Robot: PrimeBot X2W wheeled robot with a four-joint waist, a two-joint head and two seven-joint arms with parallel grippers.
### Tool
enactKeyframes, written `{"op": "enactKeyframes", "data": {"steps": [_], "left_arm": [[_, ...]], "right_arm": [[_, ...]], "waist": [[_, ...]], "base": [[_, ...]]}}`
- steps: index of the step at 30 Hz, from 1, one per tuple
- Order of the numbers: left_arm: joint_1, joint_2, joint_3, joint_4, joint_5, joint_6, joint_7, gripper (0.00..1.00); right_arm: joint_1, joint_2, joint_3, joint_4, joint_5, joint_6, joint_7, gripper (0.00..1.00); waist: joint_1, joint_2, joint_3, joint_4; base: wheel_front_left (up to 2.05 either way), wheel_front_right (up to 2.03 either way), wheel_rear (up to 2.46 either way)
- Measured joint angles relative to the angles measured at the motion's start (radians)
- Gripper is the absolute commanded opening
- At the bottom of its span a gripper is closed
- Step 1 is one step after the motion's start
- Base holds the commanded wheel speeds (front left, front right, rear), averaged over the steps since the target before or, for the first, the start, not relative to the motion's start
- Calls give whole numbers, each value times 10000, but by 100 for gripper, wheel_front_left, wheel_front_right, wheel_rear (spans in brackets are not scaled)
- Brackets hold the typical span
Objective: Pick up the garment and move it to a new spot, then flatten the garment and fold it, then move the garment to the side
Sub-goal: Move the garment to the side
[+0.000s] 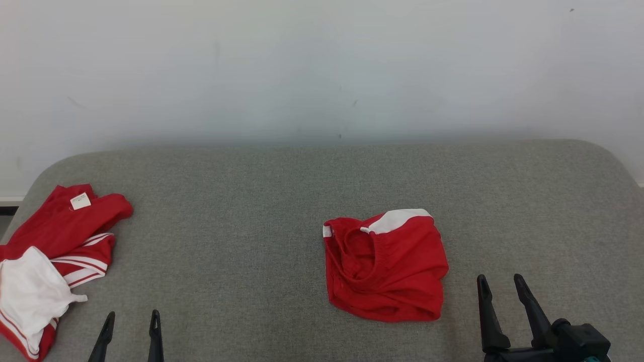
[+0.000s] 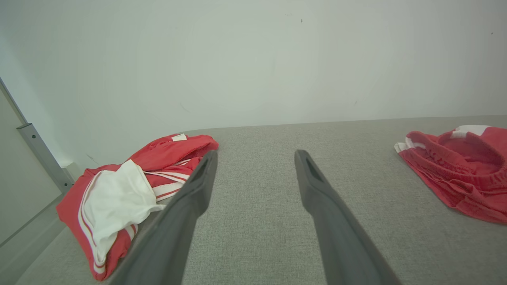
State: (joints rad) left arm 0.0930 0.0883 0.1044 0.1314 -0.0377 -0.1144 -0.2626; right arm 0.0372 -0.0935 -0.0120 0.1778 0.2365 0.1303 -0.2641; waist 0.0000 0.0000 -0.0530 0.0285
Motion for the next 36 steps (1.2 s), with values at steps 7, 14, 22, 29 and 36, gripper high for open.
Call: {"op": "enactKeyframes", "data": {"steps": [7,14,22,29,36], "left_arm": [[0,2,12,-2,29,12,0,100],[0,8,8,13,33,12,0,100],[-1,6,-10,23,75,44,0,100],[-5,10,-8,15,69,42,0,100],[-114,-27,-140,12,29,40,0,100]], "right_arm": [[22,59,-117,6,-180,0,0,100],[21,88,-153,81,-364,0,0,100],[22,102,-201,150,-453,0,0,100],[-129,27,-186,527,-502,0,0,100],[-1567,-384,105,1860,-669,0,-2,100]], "waist": [[0,0,-17,0],[0,0,-1,-15],[0,0,31,-29],[0,0,54,21],[0,0,155,154]], "base": [[0,0,0],[0,0,0],[0,0,0],[0,0,0],[0,0,0]]}}
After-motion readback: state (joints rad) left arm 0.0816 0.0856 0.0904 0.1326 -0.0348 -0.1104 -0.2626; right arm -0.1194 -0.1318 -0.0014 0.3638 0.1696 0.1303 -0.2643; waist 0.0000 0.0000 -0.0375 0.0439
